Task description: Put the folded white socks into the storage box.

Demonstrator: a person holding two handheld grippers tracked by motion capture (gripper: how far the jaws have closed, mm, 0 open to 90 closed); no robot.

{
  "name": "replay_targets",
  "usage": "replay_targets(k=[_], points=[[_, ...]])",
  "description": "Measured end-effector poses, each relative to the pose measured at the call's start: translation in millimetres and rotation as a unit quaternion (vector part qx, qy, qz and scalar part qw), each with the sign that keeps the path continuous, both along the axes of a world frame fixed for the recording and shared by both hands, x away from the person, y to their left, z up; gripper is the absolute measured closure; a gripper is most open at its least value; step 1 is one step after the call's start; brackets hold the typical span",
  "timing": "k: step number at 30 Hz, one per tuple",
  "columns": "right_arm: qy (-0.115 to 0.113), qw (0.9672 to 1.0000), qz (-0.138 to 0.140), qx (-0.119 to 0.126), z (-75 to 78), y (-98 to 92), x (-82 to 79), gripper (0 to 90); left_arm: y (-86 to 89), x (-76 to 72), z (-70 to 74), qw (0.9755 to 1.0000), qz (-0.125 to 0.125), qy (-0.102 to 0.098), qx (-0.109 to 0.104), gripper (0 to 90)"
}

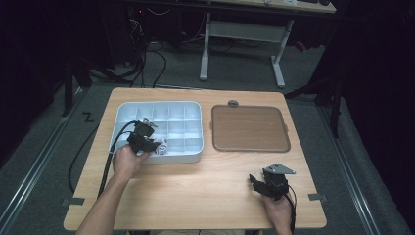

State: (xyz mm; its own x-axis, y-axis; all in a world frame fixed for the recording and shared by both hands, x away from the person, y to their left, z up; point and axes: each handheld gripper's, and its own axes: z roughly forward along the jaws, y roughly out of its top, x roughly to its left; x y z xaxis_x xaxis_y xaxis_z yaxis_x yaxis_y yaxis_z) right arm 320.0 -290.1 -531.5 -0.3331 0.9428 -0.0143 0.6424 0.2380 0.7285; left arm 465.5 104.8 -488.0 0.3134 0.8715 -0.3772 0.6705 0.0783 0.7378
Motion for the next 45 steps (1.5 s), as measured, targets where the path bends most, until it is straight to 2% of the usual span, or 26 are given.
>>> replay_targets(k=[8, 10, 27, 29, 32, 39, 45], points=[[0.0, 1.0, 0.0, 0.0, 0.0, 0.1, -0.1, 38.2, -0.3, 3.7, -1.0, 0.9998, -0.006, 0.018, 0.002, 74.0], [0.0, 1.0, 0.0, 0.0, 0.0, 0.1, -0.1, 38.2, -4.7, 4.2, -4.6, 0.9994, -0.018, 0.017, 0.026, 74.0], [0.0, 1.0, 0.0, 0.0, 0.0, -0.2, 0.0, 38.1, -6.0, 4.8, -3.7, 0.9993, -0.017, 0.026, 0.021, 71.6], [0.0, 1.0, 0.0, 0.0, 0.0, -0.2, 0.0, 38.1, -5.6, 4.9, -2.4, 0.9993, -0.018, 0.028, 0.018, 70.2], [0.0, 1.0, 0.0, 0.001, 0.0, -0.2, 0.0, 38.2, -3.2, 2.0, 2.8, 0.9996, -0.02, 0.018, 0.013, 64.9], [0.0, 1.0, 0.0, 0.001, 0.0, -0.2, 0.0, 38.2, -1.6, -0.7, 9.8, 0.9998, -0.013, 0.014, -0.002, 54.5], [0.0, 1.0, 0.0, 0.0, 0.0, -0.2, 0.1, 38.2, 2.1, -6.2, 21.6, 0.9996, -0.003, 0.0, -0.027, 45.6]])
